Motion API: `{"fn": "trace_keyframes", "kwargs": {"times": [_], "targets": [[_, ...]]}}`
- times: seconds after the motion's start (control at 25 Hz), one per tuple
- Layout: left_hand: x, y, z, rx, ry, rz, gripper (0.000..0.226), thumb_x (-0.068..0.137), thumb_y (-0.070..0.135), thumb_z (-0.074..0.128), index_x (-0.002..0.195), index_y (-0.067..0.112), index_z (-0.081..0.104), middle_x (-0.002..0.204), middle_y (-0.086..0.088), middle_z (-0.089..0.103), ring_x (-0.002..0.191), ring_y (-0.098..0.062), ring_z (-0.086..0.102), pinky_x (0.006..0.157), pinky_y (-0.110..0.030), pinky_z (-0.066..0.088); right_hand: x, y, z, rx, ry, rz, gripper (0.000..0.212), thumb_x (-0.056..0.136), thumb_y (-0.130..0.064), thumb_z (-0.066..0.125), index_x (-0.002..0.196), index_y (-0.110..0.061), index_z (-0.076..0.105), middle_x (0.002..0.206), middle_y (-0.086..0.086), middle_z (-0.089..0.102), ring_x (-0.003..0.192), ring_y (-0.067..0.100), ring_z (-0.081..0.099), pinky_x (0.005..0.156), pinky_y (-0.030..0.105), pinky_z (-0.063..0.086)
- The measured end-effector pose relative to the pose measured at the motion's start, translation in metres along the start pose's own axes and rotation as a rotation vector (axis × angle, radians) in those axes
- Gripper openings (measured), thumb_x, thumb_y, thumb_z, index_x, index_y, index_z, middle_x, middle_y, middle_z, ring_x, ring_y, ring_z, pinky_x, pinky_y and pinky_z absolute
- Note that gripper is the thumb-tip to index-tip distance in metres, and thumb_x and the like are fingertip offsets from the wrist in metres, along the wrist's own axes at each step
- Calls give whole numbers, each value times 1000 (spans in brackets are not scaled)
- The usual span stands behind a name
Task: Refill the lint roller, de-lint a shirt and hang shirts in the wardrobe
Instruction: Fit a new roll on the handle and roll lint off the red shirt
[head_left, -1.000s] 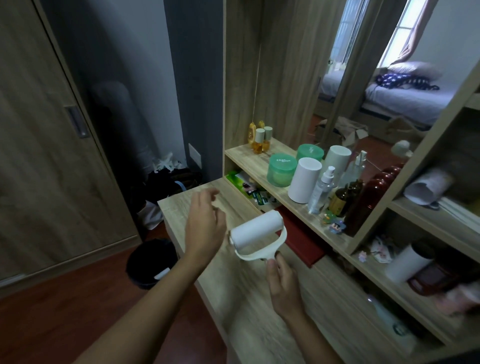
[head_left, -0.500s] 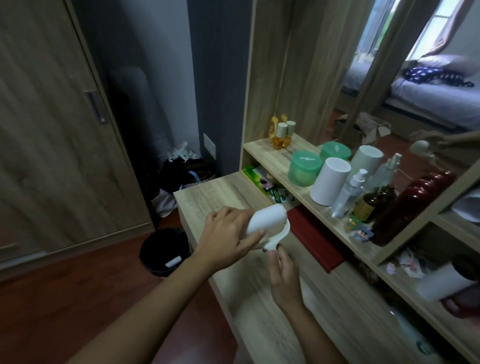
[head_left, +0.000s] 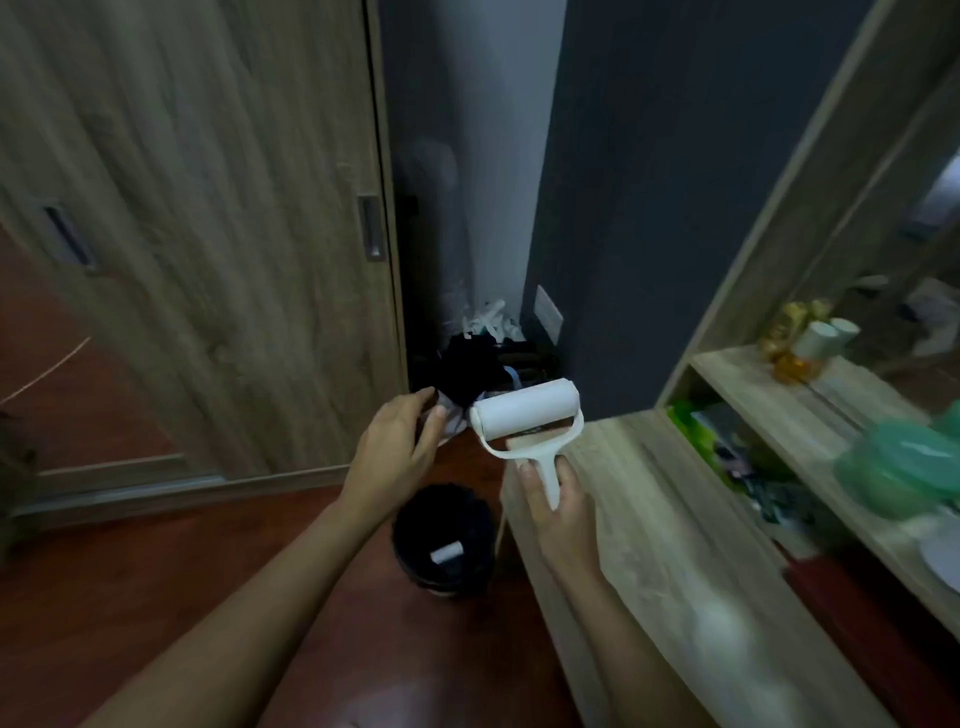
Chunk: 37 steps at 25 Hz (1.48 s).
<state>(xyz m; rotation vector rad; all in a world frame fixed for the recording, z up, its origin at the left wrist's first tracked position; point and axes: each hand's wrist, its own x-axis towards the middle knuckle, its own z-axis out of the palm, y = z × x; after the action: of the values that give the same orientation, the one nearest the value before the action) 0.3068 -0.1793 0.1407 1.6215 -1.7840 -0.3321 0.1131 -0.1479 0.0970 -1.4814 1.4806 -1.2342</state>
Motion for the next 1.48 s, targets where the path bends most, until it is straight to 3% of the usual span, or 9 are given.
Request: {"fn": "trace_keyframes", "kwargs": {"times": [0.28, 0.56, 0.72, 0.84, 0.92, 1.04, 1.12, 1.2, 1.48], "targets": [[121, -132, -60, 231, -97, 124, 49, 91, 34, 47, 125, 0, 55, 112, -19, 64, 107, -33, 58, 90, -37, 47, 108, -31, 126, -97, 68, 23, 31, 85, -53, 52, 88, -23, 59, 69, 0, 65, 66, 13, 62, 63, 41, 51], [259, -209, -70, 573, -208, 379, 31, 77, 14, 70, 102, -5, 64, 88, -21, 63, 77, -37, 62, 68, -39, 56, 206, -52, 193, -65, 73, 2, 13, 90, -37, 55, 82, -27, 59, 67, -3, 62, 67, -1, 59, 55, 14, 42], [347, -233, -56, 755, -216, 513, 28, 66, 20, 79, 85, 2, 69, 77, -14, 65, 67, -30, 63, 58, -31, 54, 280, -45, 221, -34, 103, 6, 13, 91, -34, 54, 87, -23, 60, 70, -5, 62, 69, -2, 59, 59, 14, 43], [415, -247, -39, 909, -256, 689, 18, 70, 25, 66, 78, 10, 74, 74, -8, 68, 66, -24, 65, 65, -28, 54, 339, -42, 235, -35, 129, 0, 8, 91, -31, 55, 92, -24, 60, 73, -8, 64, 74, -6, 60, 60, 14, 43], [451, -256, -30, 971, -311, 801, 36, 75, 23, 42, 75, 12, 76, 74, -7, 69, 69, -24, 66, 72, -30, 56, 368, -41, 239, -49, 150, -1, 6, 90, -31, 56, 91, -26, 60, 73, -9, 64, 73, -7, 60, 60, 15, 43], [492, -271, -32, 1113, -360, 937, 27, 79, 32, 54, 85, 20, 78, 92, -2, 73, 89, -21, 69, 89, -32, 53, 409, -45, 243, -50, 165, 13, 10, 89, -35, 58, 93, -27, 60, 76, -9, 66, 73, -6, 61, 61, 17, 45], [508, -282, -29, 1094, -400, 1025, 33, 89, 28, 45, 99, 19, 75, 109, -3, 70, 105, -23, 64, 102, -36, 44, 425, -48, 246, -49, 169, 9, 7, 90, -30, 57, 95, -26, 60, 77, -8, 66, 72, -6, 60, 59, 13, 46], [518, -283, -28, 1083, -378, 1099, 49, 85, 19, 29, 88, 17, 77, 97, -2, 72, 92, -22, 66, 96, -35, 48, 434, -50, 251, -53, 181, 4, 5, 90, -28, 56, 93, -25, 60, 77, -6, 66, 71, -3, 61, 58, 13, 46], [523, -319, -35, 1095, -263, 1255, 12, 71, 27, 74, 77, 16, 75, 78, 1, 68, 70, -18, 59, 68, -28, 49, 446, -62, 292, -72, 193, 2, 14, 90, -30, 57, 89, -17, 62, 76, 0, 67, 71, 8, 63, 63, 24, 49]]}}
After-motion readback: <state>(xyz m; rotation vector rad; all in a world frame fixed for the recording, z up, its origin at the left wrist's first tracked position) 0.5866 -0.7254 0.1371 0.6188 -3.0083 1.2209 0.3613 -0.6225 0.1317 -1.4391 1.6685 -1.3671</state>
